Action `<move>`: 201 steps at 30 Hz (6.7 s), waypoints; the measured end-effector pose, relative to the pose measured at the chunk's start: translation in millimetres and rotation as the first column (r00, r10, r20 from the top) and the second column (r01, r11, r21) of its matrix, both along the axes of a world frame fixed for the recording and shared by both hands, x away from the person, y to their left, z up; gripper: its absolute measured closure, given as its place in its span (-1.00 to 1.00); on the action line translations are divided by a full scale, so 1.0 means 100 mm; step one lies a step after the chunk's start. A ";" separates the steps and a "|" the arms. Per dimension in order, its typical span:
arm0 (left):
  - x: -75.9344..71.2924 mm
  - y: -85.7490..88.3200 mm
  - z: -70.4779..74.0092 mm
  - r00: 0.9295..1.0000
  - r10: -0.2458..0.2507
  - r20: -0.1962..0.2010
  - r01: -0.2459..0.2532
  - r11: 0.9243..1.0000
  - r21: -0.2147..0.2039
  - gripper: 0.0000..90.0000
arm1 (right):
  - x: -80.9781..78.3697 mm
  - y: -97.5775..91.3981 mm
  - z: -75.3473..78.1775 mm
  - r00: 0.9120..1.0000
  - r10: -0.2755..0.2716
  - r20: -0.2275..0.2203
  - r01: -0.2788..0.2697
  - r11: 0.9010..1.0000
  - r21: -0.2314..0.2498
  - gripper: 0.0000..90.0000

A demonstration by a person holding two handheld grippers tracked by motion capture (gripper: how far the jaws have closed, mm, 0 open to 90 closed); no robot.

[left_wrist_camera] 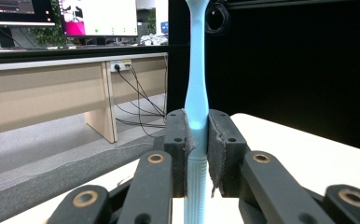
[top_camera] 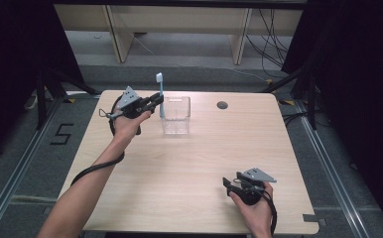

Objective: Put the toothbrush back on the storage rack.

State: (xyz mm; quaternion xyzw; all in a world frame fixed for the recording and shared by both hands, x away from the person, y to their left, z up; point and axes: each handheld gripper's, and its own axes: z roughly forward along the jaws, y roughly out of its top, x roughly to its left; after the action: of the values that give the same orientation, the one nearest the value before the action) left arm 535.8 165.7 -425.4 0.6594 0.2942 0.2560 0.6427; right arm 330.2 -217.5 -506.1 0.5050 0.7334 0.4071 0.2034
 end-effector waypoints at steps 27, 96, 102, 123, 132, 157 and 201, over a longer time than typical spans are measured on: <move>-0.03 0.03 -0.16 1.000 -0.001 -0.026 0.001 1.000 0.021 0.74 | 0.01 0.01 -0.02 1.000 0.007 -0.008 -0.007 1.000 0.013 -0.11; -0.07 0.03 -0.40 0.997 0.008 -0.076 -0.001 0.996 0.091 0.73 | 0.02 0.03 -0.05 1.000 0.015 -0.011 -0.014 1.000 0.011 -0.11; -0.07 0.03 -0.42 0.997 0.010 -0.079 -0.002 0.995 0.098 0.72 | 0.01 0.02 -0.04 1.000 0.009 -0.012 -0.009 1.000 -0.008 -0.11; -0.08 0.04 -0.39 0.996 0.017 -0.086 -0.010 0.997 0.079 0.56 | 0.00 0.04 -0.04 0.999 0.000 -0.039 0.001 1.000 0.015 -0.11; -0.11 0.04 -0.35 0.994 0.030 -0.104 -0.023 0.997 0.069 0.16 | 0.01 0.03 -0.05 1.000 0.011 -0.027 -0.011 1.000 0.012 -0.11; -0.30 0.18 -0.32 0.982 0.080 -0.169 -0.059 0.990 0.128 -0.28 | 0.01 0.03 -0.05 1.000 0.015 -0.020 -0.015 1.000 0.021 -0.11; -1.13 0.72 -0.45 0.971 0.138 -0.196 -0.105 0.980 0.170 -0.34 | 0.02 0.07 -0.05 1.000 0.019 -0.018 -0.019 1.000 0.025 -0.11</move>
State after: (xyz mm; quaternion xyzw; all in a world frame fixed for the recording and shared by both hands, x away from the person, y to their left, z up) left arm 423.0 237.3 -470.5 0.7122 0.3779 0.2475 0.5374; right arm 332.0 -211.0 -510.7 0.5043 0.7349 0.4134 0.1865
